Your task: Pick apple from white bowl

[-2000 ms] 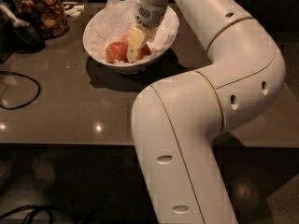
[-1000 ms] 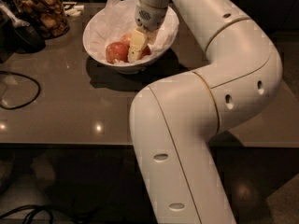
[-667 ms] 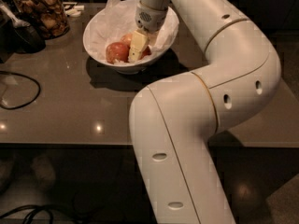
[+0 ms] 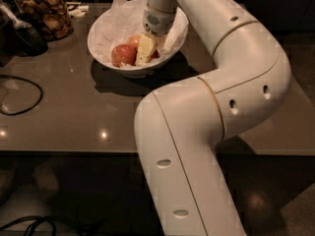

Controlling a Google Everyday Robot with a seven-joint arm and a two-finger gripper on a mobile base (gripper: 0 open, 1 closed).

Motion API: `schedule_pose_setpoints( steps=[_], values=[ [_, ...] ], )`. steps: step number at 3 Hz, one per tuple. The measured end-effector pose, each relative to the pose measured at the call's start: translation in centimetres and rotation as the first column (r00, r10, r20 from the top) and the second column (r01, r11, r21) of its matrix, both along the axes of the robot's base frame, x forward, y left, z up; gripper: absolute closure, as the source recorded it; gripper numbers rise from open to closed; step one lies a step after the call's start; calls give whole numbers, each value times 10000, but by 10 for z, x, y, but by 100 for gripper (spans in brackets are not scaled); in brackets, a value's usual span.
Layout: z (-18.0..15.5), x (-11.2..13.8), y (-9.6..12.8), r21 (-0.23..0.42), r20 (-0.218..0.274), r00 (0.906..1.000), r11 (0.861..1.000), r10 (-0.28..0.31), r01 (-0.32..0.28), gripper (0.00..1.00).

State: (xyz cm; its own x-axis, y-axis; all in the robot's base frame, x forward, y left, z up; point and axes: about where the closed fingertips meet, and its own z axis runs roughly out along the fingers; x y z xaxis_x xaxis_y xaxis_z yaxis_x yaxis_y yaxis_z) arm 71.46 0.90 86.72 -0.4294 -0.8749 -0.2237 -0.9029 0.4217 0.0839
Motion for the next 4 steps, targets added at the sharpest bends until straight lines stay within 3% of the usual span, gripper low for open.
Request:
schedule_pose_setpoints(
  steps=[1, 2, 4],
  values=[
    [-4, 2, 0, -26, -54, 10000, 10000, -14, 14, 24],
    [-6, 4, 0, -62, -34, 10000, 10000, -31, 31, 42],
    [-6, 4, 0, -62, -34, 10000, 10000, -31, 31, 88]
  ],
)
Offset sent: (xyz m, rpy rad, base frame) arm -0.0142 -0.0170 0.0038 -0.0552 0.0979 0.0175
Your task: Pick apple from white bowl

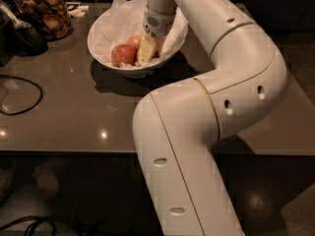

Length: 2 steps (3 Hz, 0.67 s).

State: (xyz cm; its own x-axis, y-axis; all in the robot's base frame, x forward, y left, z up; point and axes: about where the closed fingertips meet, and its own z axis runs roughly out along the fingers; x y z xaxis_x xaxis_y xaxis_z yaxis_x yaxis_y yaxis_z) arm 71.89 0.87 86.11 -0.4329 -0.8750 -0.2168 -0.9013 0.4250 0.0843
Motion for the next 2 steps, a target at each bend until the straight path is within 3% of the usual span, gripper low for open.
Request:
schedule_pose_setpoints(
  steps=[1, 2],
  values=[
    [0, 0, 0, 0, 0, 10000, 10000, 0, 0, 100],
    [11, 3, -3, 164, 426, 9991, 9999, -36, 29, 100]
  ],
)
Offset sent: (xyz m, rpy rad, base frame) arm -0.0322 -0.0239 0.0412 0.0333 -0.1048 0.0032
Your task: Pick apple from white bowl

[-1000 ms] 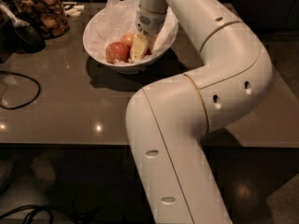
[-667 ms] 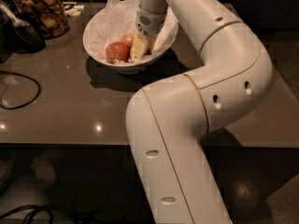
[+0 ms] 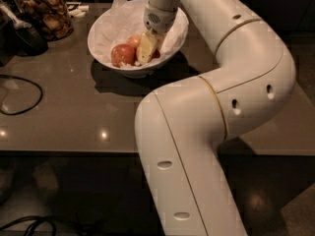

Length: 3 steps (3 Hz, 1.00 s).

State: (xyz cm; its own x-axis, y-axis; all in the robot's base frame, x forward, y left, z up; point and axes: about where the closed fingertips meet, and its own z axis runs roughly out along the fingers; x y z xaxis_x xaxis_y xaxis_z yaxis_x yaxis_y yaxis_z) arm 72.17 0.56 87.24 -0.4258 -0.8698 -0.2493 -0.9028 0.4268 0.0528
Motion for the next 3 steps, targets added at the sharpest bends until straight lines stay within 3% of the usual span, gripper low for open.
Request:
schedule_pose_setpoints(
  steps=[1, 3],
  values=[
    [20, -4, -8, 123, 519, 9986, 9999, -30, 24, 100],
    [71, -38, -30, 470, 1057, 9944, 9989, 9, -59, 100]
  ],
)
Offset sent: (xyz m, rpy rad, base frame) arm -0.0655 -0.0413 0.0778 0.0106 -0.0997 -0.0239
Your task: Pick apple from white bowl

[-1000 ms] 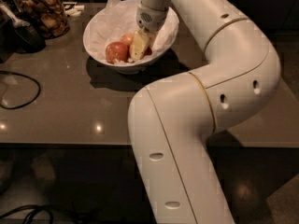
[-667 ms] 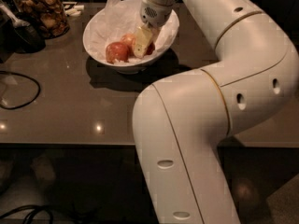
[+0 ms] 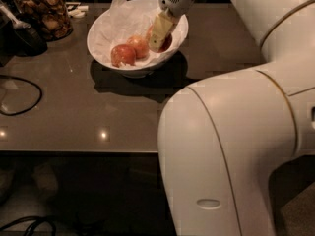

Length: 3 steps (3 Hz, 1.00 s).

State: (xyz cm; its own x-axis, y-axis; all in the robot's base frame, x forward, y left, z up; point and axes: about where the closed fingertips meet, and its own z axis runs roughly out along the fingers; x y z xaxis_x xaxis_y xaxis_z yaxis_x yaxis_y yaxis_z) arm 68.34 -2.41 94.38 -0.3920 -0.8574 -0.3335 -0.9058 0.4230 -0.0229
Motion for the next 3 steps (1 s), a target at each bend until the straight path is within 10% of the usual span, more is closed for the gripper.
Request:
schedule_pose_setpoints(
  steps=[3],
  values=[
    [74, -61, 14, 716, 644, 9907, 9897, 1195, -1240, 100]
  ],
)
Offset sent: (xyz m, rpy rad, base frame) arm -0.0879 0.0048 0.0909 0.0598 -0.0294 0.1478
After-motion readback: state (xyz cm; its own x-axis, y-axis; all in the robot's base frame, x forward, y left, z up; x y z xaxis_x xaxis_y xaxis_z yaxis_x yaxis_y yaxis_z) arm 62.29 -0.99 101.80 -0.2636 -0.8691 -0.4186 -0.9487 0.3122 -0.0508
